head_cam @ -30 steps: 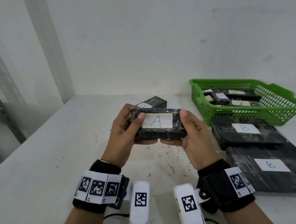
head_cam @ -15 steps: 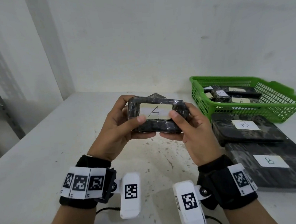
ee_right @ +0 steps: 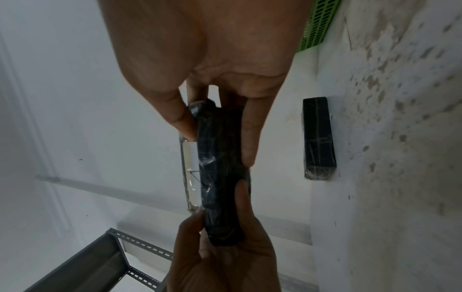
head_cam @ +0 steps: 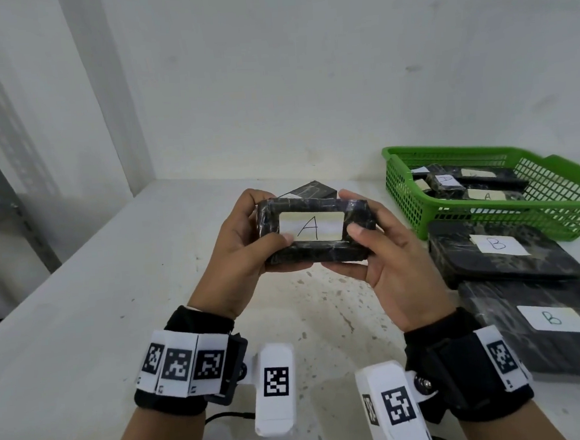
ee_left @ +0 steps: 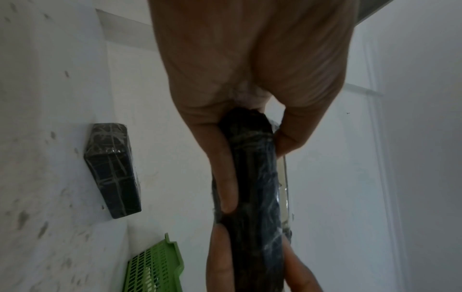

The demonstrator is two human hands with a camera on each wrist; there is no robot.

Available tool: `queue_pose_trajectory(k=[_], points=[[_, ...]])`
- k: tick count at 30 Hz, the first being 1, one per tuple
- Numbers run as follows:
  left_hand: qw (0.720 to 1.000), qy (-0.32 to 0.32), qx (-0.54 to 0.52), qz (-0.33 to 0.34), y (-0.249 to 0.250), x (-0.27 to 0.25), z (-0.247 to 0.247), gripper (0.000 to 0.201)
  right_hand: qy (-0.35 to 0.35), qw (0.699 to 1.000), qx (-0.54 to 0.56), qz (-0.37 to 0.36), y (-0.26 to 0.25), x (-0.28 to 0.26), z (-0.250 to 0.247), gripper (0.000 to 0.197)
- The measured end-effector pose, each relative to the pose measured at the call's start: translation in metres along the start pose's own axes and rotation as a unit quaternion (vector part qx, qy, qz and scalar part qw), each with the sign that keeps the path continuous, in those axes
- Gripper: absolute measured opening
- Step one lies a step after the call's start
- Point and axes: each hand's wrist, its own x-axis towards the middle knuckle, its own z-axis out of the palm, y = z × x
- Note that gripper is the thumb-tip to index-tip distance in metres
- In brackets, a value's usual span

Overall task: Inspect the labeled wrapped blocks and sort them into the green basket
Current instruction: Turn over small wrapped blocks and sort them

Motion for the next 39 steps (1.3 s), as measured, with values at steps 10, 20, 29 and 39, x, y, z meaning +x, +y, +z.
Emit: queue_pose_trajectory(k=[10, 20, 29, 39], points=[[0.998, -0.03, -0.04, -0.044, 0.003, -0.001, -0.006, 0.034, -0.046, 0.998, 0.041, 0.021, 0.0, 0.001, -0.007, 0.076], [0.997, -0.018, -0.053, -0.046, -0.001, 0.0, -0.003, 0.039, -0.033, 0.999, 0.034, 0.017, 0.0, 0.001, -0.004, 0.064], [0.997, -0.038, -0.051, -0.043, -0.003, -0.003, -0.001, 0.042, 0.011, 1.0, 0.0, -0.001, 0.001, 0.002, -0.004, 0.038], [0.998, -0.032, -0.038, -0.04, -0.008, -0.002, 0.0, 0.025, 0.074, 0.996, -0.037, -0.014, 0.004, 0.001, 0.003, 0.047]])
